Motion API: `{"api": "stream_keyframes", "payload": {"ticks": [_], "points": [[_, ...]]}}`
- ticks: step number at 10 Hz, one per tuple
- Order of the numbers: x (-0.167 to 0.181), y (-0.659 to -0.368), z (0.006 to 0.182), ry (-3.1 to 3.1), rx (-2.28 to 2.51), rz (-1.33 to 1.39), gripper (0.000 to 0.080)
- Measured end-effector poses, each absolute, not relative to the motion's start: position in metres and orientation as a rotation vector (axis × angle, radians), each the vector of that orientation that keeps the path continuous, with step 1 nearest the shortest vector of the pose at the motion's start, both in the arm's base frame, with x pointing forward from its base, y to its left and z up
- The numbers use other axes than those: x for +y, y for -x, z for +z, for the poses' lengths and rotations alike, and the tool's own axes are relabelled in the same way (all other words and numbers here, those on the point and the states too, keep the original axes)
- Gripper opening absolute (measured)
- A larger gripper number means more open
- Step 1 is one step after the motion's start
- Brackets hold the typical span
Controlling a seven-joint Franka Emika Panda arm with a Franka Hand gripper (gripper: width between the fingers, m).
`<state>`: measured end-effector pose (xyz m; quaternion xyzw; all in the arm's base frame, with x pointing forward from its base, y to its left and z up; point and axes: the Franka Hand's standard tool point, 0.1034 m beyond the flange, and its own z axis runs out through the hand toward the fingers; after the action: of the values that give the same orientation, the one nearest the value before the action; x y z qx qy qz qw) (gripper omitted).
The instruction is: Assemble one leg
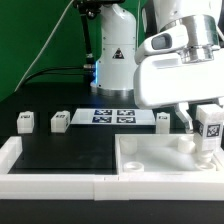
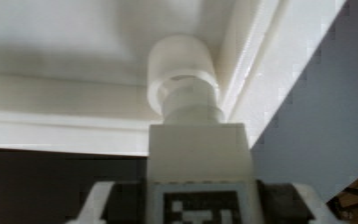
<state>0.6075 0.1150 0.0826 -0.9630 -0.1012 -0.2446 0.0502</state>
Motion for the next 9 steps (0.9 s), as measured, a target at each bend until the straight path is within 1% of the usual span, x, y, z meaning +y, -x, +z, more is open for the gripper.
{"api": "stream_keyframes", "payload": {"ticks": [3, 6, 8, 9], "points": [[0.114, -0.607, 0.077, 2.935, -0.304, -0.734, 0.029], [0.116, -0.609, 0.075, 2.926, -0.303, -0.776, 0.029], [0.115, -0.607, 0.063, 2.926, -0.296, -0.776, 0.029], [0.115, -0.609, 0.064, 2.922, -0.293, -0.797, 0.029]]}}
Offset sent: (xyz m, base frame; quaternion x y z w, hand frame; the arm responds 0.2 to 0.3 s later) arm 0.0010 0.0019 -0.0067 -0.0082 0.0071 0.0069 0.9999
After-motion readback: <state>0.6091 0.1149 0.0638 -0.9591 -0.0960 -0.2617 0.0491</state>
